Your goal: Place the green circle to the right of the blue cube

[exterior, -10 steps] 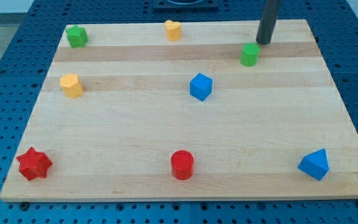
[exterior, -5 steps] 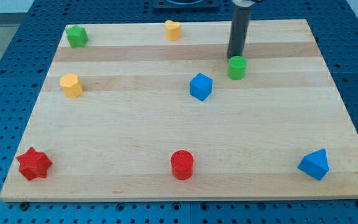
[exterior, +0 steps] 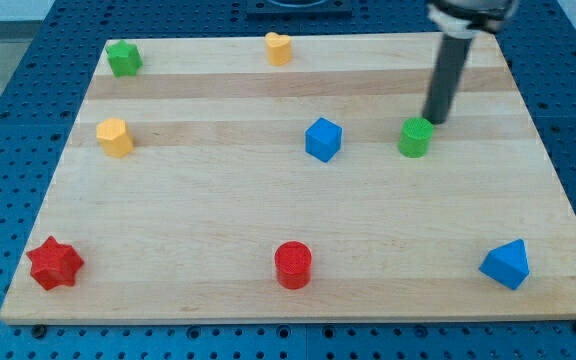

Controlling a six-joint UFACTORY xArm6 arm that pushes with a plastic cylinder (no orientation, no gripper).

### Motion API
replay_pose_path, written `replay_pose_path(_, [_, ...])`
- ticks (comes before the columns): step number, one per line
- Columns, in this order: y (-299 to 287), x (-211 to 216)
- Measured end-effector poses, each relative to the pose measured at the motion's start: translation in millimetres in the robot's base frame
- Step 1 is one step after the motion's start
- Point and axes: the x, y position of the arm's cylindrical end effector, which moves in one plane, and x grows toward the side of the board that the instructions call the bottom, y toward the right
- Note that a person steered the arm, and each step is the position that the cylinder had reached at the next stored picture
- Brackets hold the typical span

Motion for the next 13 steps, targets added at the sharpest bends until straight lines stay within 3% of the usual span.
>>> replay_pose_path(1, [46.3,5.7])
replay_pose_path(2, [35.1,34.6])
replay_pose_path(5, [-124.2,39.1])
replay_pose_path(6, [-149.4,39.1])
replay_pose_path(8, [-54.2,63.1])
replay_pose_path(9, [-61.3,107.8])
replay_pose_path(10, [-124.0,116.0])
replay_pose_path(11, [-183.6,109.1])
replay_pose_path(13, [-178.7,77.4])
